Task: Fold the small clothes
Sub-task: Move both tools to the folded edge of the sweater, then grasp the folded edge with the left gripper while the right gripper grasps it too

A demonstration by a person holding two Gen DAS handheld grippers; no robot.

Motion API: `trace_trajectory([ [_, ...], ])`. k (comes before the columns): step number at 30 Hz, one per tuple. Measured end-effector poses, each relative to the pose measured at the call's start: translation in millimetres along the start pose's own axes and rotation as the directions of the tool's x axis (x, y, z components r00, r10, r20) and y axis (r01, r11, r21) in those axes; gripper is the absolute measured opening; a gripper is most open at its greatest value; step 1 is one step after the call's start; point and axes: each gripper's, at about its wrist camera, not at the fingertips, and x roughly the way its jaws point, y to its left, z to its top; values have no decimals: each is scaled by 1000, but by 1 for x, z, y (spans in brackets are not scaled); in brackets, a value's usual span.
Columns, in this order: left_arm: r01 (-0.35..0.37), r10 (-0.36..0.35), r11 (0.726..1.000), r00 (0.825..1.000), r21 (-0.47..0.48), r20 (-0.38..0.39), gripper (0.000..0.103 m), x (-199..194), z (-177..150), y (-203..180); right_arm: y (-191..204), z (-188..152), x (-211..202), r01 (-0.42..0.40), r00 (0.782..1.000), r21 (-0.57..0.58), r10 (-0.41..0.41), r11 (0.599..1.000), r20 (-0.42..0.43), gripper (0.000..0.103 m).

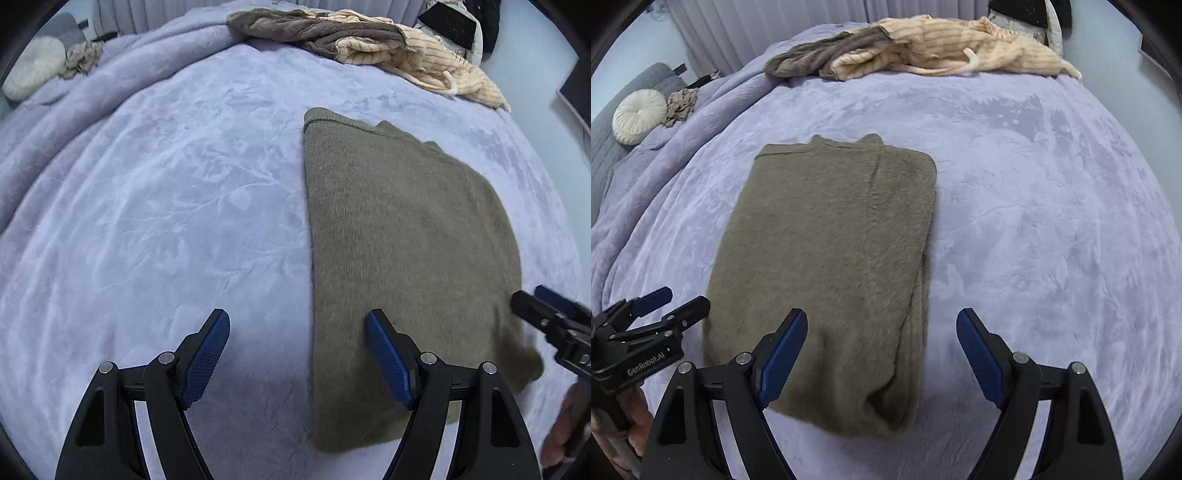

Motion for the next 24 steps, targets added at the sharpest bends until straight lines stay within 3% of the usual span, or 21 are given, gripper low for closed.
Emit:
trace_trajectory([
  [3,136,-136,991,990,3,-31,77,15,15,-6,-18,19,27,-74,996,58,76,996,-34,86],
  [5,183,-179,982,980,38,-88,77,35,22,-20,-24,29,49,-120,990,91,126,989,-59,86],
  [7,217,-211,976,969,34,-127,77,54,24,-27,-26,35,74,-227,965,139,241,964,-97,85],
  [9,235,-232,972,966,18,-113,69,58,26,-28,-27,35,89,-287,946,193,310,938,-99,78],
  [10,249,-247,968,964,12,-98,60,55,25,-28,-24,35,91,-292,946,185,312,939,-89,65],
  [13,236,-233,970,971,50,-62,47,40,19,-33,-10,35,77,-297,950,124,306,947,-63,45],
  [24,168,-167,980,986,111,-25,43,-24,-8,-32,32,18,9,-248,969,-1,248,969,-7,41],
])
